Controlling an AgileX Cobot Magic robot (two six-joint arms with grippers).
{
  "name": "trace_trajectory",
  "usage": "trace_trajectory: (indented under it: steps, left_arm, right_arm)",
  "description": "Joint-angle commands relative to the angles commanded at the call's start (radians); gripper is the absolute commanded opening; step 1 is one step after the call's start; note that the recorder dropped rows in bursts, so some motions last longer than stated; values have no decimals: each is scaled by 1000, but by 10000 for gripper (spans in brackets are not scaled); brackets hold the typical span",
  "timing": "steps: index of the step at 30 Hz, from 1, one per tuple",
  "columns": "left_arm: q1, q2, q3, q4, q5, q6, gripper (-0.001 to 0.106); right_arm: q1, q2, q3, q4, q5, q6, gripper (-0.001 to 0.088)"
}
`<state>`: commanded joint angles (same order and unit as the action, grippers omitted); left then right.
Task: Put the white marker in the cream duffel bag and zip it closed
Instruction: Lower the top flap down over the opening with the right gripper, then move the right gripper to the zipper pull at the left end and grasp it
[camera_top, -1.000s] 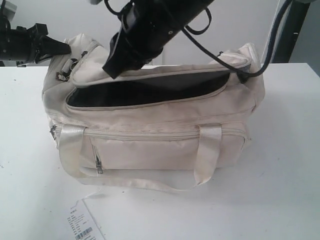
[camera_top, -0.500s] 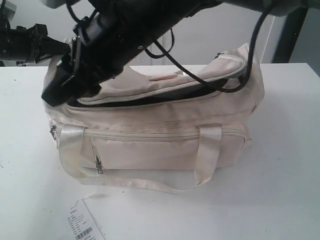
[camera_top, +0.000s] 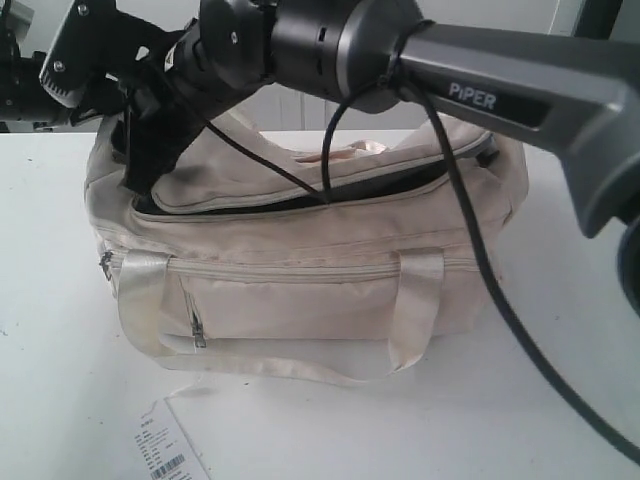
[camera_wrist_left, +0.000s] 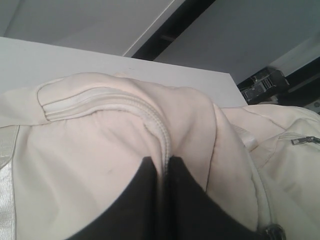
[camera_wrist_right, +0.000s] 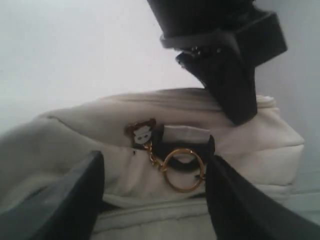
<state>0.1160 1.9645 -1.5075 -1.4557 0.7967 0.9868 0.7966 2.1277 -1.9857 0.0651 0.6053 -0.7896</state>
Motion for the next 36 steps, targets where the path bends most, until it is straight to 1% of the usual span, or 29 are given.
trace_trajectory:
  steps: [4,10,14,19,20,22,26,27,28,34,36]
  left_arm:
    - [0,0,0,0,6,0,3]
    - [0,0,0,0,11,0,3]
    - [0,0,0,0,16,0,3]
    - [0,0,0,0,24,0,3]
    - [0,0,0,0,24,0,3]
    - [0,0,0,0,25,4,3]
    - [0,0,0,0,26,6,3]
    - [0,0,0,0,26,6,3]
    - [0,0,0,0,26,6,3]
    - [0,0,0,0,28,12,3]
    - [0,0,0,0,30,12,3]
  right_arm:
    - [0,24,-8,-53,-55,-3,599]
    - [0,69,-19,-172,-92,-40,600]
    - [0,87,-19,-178,-147,-45,595]
    - [0,108,-19,-223,-172,-47,524]
    - [0,113,-19,-223,-177,-47,503]
    - [0,119,-19,-224,-180,-47,422]
    - [0,124,-19,-224,-176,-47,131]
    - [0,124,-19,-224,-165,-47,43]
    - [0,122,-19,-224,-157,-47,1]
    - [0,83,-19,-212,-98,-28,0]
    - [0,69,-19,-212,-98,7,0]
